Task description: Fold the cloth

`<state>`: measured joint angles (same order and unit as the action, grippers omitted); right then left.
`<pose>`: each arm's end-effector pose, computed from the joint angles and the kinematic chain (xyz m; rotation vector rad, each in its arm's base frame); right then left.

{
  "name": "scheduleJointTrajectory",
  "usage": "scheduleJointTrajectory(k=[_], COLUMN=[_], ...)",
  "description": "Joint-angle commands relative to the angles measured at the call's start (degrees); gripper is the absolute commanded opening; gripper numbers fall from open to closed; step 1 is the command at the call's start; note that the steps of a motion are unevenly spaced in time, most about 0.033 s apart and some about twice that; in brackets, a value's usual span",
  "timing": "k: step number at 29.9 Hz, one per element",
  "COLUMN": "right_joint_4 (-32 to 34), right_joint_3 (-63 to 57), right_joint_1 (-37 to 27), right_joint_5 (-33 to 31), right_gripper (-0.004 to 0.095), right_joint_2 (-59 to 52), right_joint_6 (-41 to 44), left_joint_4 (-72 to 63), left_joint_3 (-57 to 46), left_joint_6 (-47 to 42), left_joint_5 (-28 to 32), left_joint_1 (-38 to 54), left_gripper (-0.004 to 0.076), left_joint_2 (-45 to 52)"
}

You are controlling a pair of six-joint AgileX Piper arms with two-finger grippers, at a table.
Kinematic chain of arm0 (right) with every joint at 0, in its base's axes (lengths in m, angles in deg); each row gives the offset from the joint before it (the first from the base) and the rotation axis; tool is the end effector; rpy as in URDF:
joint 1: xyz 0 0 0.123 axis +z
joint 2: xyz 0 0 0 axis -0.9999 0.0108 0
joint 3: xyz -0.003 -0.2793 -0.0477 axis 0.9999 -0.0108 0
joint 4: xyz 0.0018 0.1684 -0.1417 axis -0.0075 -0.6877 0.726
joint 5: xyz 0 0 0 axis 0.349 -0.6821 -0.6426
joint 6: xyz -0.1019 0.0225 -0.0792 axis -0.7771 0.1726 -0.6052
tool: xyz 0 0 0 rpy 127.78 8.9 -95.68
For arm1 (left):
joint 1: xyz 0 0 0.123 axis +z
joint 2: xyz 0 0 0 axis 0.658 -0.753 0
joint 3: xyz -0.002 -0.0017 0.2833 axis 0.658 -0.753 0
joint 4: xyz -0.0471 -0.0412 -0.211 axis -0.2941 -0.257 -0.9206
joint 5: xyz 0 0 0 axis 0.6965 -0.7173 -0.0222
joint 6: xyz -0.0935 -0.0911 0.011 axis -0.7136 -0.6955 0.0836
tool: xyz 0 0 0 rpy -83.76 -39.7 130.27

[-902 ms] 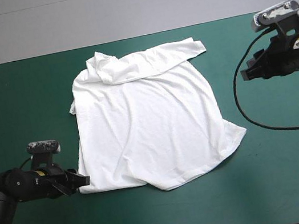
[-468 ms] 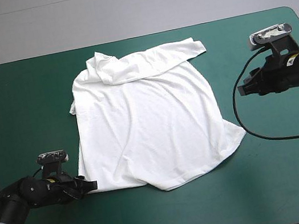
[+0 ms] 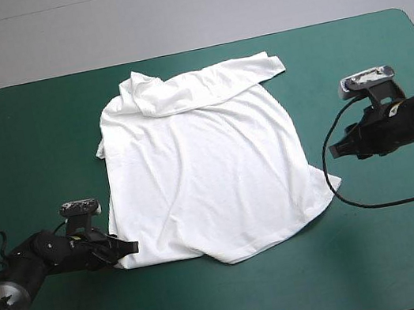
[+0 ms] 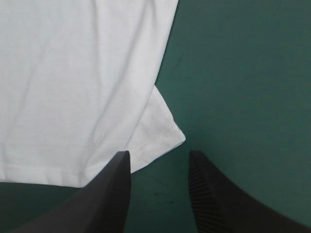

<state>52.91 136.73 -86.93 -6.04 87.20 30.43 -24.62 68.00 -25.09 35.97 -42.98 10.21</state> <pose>0.2203 0.0419 0.3274 -0.3533 2.5441 0.2792 0.1882 -0.0419 0.1807 0.1933 2.7148 -0.3741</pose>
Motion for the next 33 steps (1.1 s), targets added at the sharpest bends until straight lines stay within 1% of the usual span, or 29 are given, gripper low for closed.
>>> scheduleJointTrajectory(k=[1,6,11,13,19,26,30,33], right_joint_4=[-1.35,-1.96,-2.54,-3.5,-3.63,-5.2,-8.51,-10.85], right_joint_3=[-1.33,-6.27,-11.73,-13.13,-14.03,-14.03,-14.03,-14.03], right_joint_1=[-0.51,-0.51,-0.51,-0.51,-0.51,-0.51,-0.4,-0.4], right_joint_5=[2.75,4.98,11.4,12.96,16.68,16.98,15.55,15.13], right_gripper=[0.0371,0.0394,0.053,0.055,0.055,0.0531,0.0495,0.0438], right_joint_2=[-1.63,-1.52,-0.91,0.23,6.23,14.24,17.26,18.22], right_joint_6=[-0.65,-3.25,-4.45,-5.83,-5.97,-6.63,-8.87,-10.69], left_joint_4=[-4.74,-6.17,-6.19,-6.19,-6.19,-6.19,-6.19,-6.19], left_joint_3=[-0.04,-0.04,-0.09,-0.18,-0.18,-0.18,-0.18,-0.18], left_joint_6=[3.69,5.08,5.52,5.66,5.93,6.02,6.02,6.02], left_joint_5=[-0.01,0.23,0.37,0.25,0.3,0.3,0.3,0.51], left_joint_1=[-0.09,-0.09,-0.09,-0.09,-0.09,-0.09,-0.09,-0.09], left_gripper=[0.0025,0.0021,0.0021,0.0021,0.0021,0.0021,0.0021,0.0021], left_joint_2=[-0.57,-0.57,-0.57,-0.57,-0.57,-0.57,-0.84,-0.84])
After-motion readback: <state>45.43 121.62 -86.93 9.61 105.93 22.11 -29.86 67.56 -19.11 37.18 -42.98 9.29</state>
